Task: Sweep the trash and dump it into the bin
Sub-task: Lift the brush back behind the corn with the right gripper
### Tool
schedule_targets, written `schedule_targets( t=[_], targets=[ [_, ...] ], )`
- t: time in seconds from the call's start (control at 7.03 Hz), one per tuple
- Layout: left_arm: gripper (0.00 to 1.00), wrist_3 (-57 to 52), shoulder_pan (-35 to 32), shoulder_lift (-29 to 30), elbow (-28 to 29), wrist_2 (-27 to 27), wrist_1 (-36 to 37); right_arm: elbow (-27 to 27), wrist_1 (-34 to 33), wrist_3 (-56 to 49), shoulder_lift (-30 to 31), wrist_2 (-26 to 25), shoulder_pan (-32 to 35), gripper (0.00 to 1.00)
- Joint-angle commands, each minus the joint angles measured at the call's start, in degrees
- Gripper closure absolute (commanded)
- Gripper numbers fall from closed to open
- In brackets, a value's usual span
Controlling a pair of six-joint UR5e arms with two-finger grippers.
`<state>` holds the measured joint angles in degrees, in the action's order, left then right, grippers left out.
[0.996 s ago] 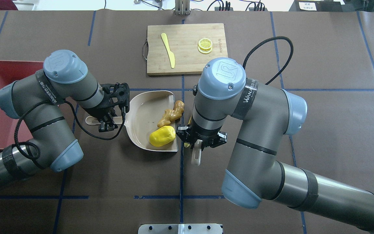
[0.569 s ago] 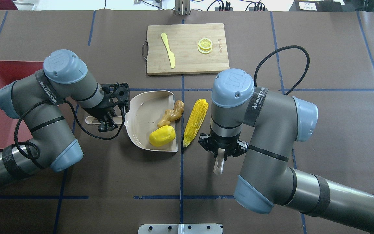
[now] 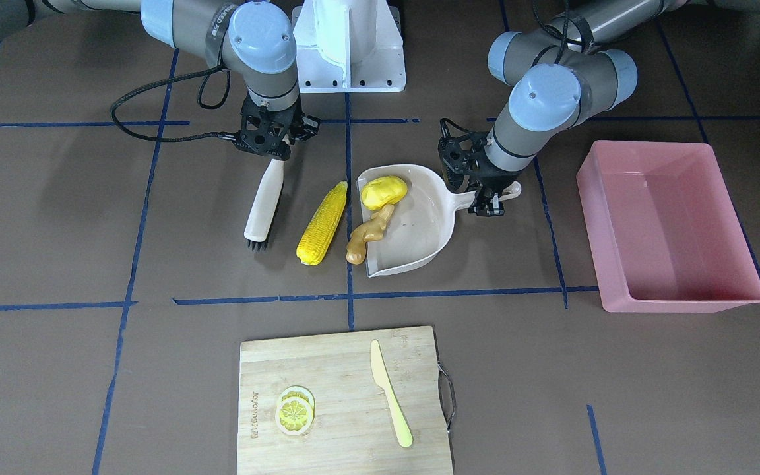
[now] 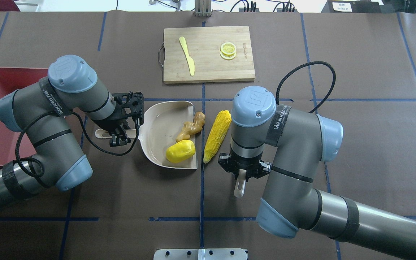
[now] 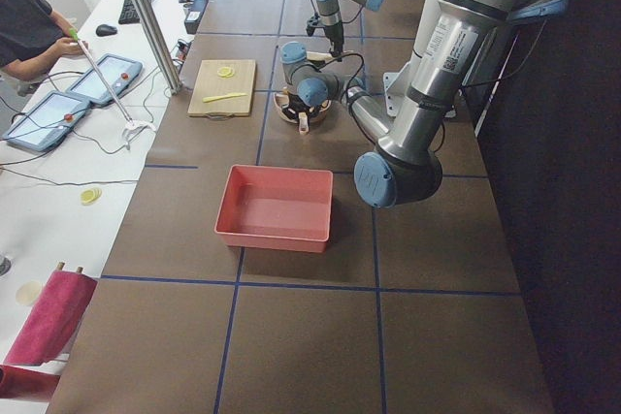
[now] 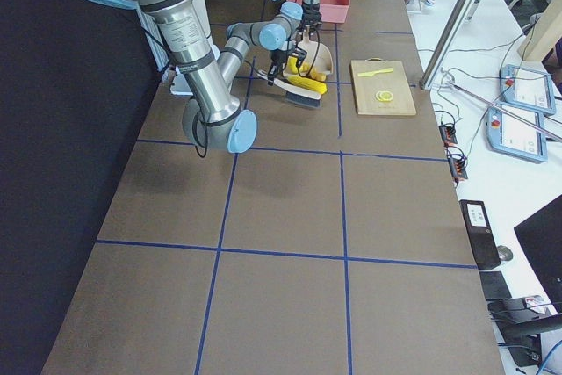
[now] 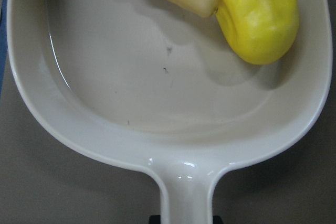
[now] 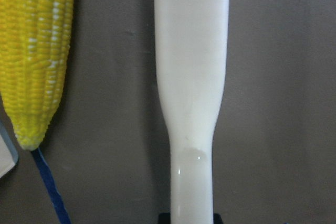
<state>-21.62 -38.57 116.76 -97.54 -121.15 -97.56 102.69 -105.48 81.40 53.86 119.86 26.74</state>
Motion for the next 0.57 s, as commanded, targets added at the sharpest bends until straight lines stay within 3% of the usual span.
schedule_targets(
  t=[0.0, 0.43],
  targets=[
    [0.92, 0.0, -0.01, -0.04, -0.01, -0.05, 0.0, -3.8, 3.96, 0.07, -2.43, 0.2, -0.28, 1.0],
    [0.92, 0.0, -0.01, -0.22, -0.01, 0.04, -0.09, -8.45, 7.89, 0.07, -6.39, 0.11, -0.64, 1.0]
  ],
)
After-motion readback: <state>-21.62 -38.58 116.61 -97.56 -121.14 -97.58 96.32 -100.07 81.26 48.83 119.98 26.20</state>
